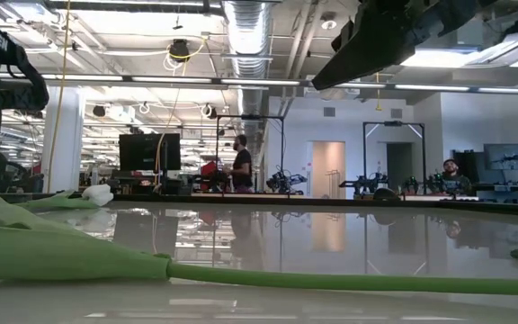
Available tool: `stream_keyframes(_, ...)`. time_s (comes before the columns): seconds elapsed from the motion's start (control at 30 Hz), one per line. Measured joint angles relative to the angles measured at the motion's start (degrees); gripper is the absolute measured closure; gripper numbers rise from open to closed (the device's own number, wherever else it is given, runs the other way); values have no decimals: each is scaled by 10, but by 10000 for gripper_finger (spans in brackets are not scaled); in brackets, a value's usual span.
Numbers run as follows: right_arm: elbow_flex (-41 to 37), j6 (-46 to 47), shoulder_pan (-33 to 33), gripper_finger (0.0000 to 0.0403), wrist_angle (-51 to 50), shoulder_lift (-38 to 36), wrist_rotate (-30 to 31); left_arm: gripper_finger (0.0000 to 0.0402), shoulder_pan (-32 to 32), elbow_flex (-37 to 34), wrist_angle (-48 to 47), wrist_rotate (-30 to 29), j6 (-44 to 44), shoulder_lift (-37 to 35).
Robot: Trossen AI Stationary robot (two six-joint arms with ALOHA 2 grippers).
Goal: Sort flowers into vase by color
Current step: Put the top white flowers into the transparent vase, then adjust the transparent vase
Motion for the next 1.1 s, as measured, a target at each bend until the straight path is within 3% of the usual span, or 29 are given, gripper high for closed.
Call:
stream_keyframes(0.13, 17, -4, 0, 378, -49, 0, -1, 292, 0, 66, -165, -8, -125, 0)
stream_keyframes(0.27, 52, -4, 0, 378, -129, 0, -1, 292, 0, 107, -256, -9, -210, 3)
stream_keyframes(0.83, 66, -7, 5, 378, -150, 0, 0, 292, 0, 106, -221, 23, -251, 99)
stream_keyframes(1.1, 66, -5, 9, 378, -150, 0, 0, 292, 55, 106, -203, -44, -282, 107)
